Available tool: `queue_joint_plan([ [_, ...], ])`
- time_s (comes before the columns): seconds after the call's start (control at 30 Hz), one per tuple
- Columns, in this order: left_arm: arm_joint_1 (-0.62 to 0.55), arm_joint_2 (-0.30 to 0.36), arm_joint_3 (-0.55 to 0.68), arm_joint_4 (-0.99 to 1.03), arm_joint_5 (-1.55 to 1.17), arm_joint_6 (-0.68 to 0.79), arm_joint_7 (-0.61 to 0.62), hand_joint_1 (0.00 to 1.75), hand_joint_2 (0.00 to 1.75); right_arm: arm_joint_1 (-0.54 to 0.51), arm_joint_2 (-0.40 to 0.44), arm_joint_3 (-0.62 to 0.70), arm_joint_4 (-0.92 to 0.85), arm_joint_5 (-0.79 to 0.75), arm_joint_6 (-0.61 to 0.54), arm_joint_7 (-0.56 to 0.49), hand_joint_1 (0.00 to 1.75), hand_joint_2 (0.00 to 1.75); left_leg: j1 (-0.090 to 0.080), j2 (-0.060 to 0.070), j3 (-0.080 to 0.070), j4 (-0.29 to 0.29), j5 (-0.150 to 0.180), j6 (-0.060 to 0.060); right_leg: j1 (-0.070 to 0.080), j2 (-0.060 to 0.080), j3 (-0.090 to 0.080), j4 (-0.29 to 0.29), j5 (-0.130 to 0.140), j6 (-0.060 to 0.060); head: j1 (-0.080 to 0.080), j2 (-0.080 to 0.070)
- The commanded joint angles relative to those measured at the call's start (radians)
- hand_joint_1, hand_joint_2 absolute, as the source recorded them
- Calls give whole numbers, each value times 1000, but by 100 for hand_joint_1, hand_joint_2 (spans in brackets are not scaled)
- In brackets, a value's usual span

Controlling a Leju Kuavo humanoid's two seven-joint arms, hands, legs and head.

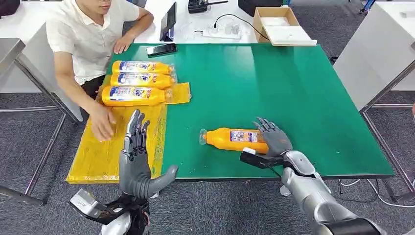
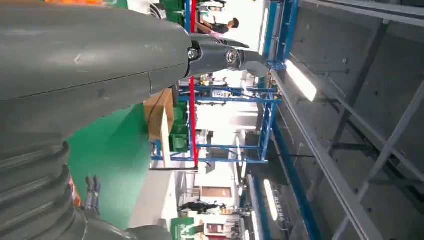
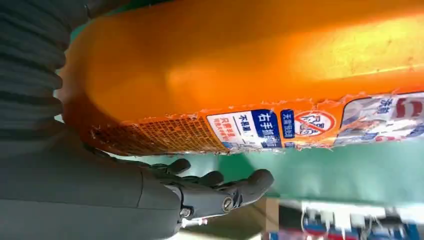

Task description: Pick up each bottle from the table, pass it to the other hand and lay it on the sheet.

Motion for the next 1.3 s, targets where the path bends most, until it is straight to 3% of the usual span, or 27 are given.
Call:
queue_joint_plan([
  [0.03, -70, 12, -33, 98, 24, -30, 0, 0, 175, -51, -17, 58, 144, -40, 267, -1, 56, 175, 1, -1, 3, -1, 0, -1, 1, -2, 4, -1, 0, -2, 0, 0],
  [0.07, -72, 10, -32, 101, 25, -31, -1, 0, 175, -49, -19, 64, 144, -43, 278, -1, 155, 175, 2, -2, 4, -1, 1, -2, 2, -4, 5, -2, 0, -2, 0, 0],
  [0.1, -73, 11, -33, 102, 28, -35, -3, 0, 175, -50, -22, 82, 146, -31, 287, -1, 175, 175, 1, -2, 6, -1, 0, -2, 1, -3, 6, -1, 0, -2, 0, 0],
  [0.33, -88, 17, -45, 113, 30, -55, -10, 0, 175, -53, -47, 115, 158, -40, 428, 19, 175, 175, 2, -3, 13, -2, 1, -2, 3, -5, 13, -4, 1, -3, 0, 0],
  [0.53, -74, 15, -42, 100, 28, -54, -10, 0, 175, -6, -1, -27, 113, -231, 349, -136, 175, 175, 3, -6, 15, -2, 1, -3, 4, -7, 17, -5, 0, -3, 0, 0],
  [0.67, -65, 13, -37, 97, 29, -49, -9, 0, 175, 0, 15, -32, 107, -246, 333, -148, 175, 175, 3, -1, 16, -3, -1, -2, 4, -2, 18, -5, 0, -2, 0, 0],
  [0.73, -48, -12, -9, 99, 51, -6, 24, 0, 175, 22, 30, -66, 64, -306, 246, -235, 175, 175, 3, 0, 15, -3, -1, -3, 4, -1, 17, -5, 0, -3, 0, 0],
  [0.8, -27, -47, 20, 115, 62, 113, 74, 0, 175, 67, 75, -128, -23, -427, 176, -333, 175, 175, 2, 2, 15, -2, -3, -2, 3, 0, 16, -4, 0, -2, 0, 0],
  [0.87, -13, -63, 27, 139, 86, 191, 82, 0, 175, 139, 122, -136, -184, -528, 129, -360, 175, 175, 4, 2, 15, -3, -3, -4, 5, 0, 16, -5, 1, -4, 0, 0],
  [0.9, 26, -111, 78, 121, 199, 212, 64, 0, 175, 206, 167, -170, -340, -656, 99, -400, 175, 175, 4, 2, 14, -3, -2, -5, 5, 0, 15, -5, 1, -4, 0, 0],
  [1.03, 42, -32, 3, 149, 249, 250, 52, 0, 175, 411, 219, -49, -791, -855, 46, -305, 175, 175, 3, 6, 10, -2, -4, -4, 4, 4, 11, -2, -1, -3, -1, 0],
  [1.3, 50, -15, -32, 208, 237, 209, 66, 0, 175, 462, 189, 27, -840, -917, 15, -314, 175, 175, 2, -2, 1, -1, -3, -2, 3, -1, 3, -1, -3, -2, 0, 0],
])
